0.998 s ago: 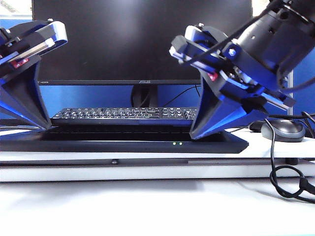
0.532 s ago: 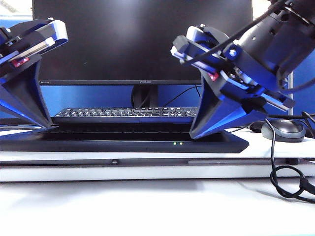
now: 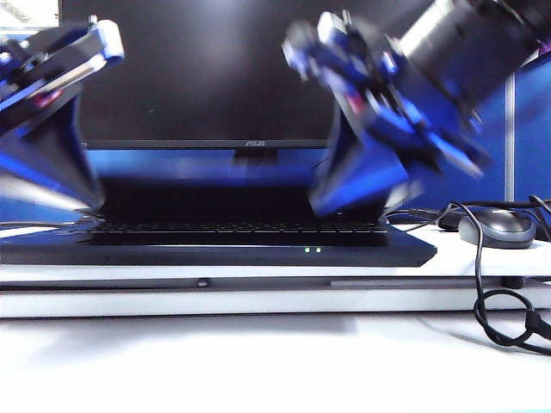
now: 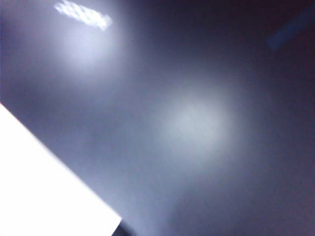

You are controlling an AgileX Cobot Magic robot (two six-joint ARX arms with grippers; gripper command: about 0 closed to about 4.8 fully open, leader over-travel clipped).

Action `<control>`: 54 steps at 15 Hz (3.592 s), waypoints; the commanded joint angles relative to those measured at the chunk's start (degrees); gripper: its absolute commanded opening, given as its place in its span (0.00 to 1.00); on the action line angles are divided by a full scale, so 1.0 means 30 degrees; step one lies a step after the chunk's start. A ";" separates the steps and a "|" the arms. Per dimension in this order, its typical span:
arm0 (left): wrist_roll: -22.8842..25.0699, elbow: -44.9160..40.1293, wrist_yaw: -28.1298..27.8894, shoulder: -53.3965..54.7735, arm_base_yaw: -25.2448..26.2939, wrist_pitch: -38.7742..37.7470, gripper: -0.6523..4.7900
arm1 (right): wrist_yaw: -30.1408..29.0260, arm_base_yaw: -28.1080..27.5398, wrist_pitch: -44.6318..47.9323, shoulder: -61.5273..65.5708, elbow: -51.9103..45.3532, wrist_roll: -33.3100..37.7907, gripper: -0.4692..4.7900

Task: Open the lid of the black laptop.

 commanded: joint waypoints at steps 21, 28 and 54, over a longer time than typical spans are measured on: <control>0.3082 0.3024 -0.2703 0.0066 0.0284 0.7854 0.11 | 0.0284 -0.4029 0.0321 -0.0510 0.5894 -0.2514 0.09; 0.3708 0.3031 -0.3162 0.0954 0.0284 1.0491 0.11 | 0.0240 -0.4036 0.1049 -0.0510 0.6433 -0.2492 0.09; 0.9260 0.6513 1.3894 -0.0816 0.0998 -0.6258 0.11 | -1.5642 -0.4036 -0.8735 -0.1661 0.9158 -0.5173 0.09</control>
